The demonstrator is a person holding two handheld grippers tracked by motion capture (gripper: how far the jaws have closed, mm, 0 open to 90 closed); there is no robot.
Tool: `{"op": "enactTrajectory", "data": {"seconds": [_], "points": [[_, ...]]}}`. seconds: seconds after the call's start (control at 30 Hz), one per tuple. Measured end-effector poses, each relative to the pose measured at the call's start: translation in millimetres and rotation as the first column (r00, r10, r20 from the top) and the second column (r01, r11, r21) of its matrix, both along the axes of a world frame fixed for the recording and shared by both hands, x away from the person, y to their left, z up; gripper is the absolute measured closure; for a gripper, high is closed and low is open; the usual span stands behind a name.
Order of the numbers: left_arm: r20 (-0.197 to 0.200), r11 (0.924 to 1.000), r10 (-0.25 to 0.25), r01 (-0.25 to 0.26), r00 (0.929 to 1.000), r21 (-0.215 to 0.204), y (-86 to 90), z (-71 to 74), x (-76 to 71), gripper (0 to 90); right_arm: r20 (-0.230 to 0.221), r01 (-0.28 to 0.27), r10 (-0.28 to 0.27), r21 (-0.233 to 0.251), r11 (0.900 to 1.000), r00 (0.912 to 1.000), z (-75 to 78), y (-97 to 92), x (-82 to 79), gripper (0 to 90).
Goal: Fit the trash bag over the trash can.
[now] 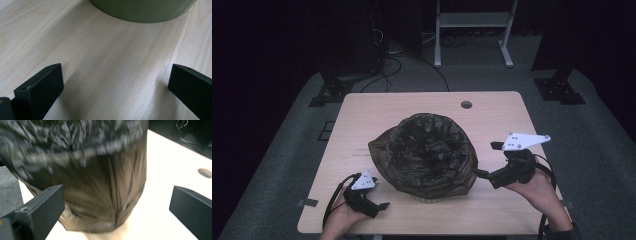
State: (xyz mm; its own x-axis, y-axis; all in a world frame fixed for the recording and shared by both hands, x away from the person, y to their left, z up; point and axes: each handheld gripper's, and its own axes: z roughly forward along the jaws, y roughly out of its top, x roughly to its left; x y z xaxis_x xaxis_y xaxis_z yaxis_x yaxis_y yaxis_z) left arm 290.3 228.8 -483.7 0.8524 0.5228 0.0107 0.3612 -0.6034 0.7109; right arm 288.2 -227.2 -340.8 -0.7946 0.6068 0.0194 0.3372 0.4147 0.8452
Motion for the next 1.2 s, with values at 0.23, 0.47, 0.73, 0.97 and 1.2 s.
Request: {"op": "enactTrajectory", "data": {"seconds": [0.23, 0.47, 0.73, 0.97, 1.2], "points": [[-0.002, 1.0000, 0.004, -0.004, 1.0000, -0.004, -0.2, -0.2, -0.4, 0.0, -0.061, 0.033, -0.032, 0.011, 0.9994, 0.9976, -42.2, -14.5, -3.8, 0.0], [-0.003, 1.0000, 0.005, -0.005, 1.0000, -0.003, -0.1, -0.1, -0.5, 0.0, -0.100, 0.065, -0.065, 0.003, 0.9979, 0.9929, -71.0, -21.8, -7.8, 0.0], [-0.002, 1.0000, 0.007, -0.007, 1.0000, -0.003, 0.0, -0.1, -0.8, 0.0, -0.131, 0.096, -0.101, -0.045, 0.9944, 0.9863, -102.4, -23.6, -8.9, 0.0], [-0.002, 1.0000, 0.007, -0.007, 1.0000, -0.003, 0.0, -0.1, -0.7, 0.0, -0.137, 0.096, -0.111, -0.109, 0.9894, 0.9843, -120.5, -17.5, -7.8, 0.0], [-0.002, 1.0000, 0.006, -0.006, 1.0000, -0.004, 0.0, -0.2, -0.7, 0.0, -0.128, 0.094, -0.115, -0.163, 0.9822, 0.9851, -132.2, -6.7, -5.2, 0.0]]}}
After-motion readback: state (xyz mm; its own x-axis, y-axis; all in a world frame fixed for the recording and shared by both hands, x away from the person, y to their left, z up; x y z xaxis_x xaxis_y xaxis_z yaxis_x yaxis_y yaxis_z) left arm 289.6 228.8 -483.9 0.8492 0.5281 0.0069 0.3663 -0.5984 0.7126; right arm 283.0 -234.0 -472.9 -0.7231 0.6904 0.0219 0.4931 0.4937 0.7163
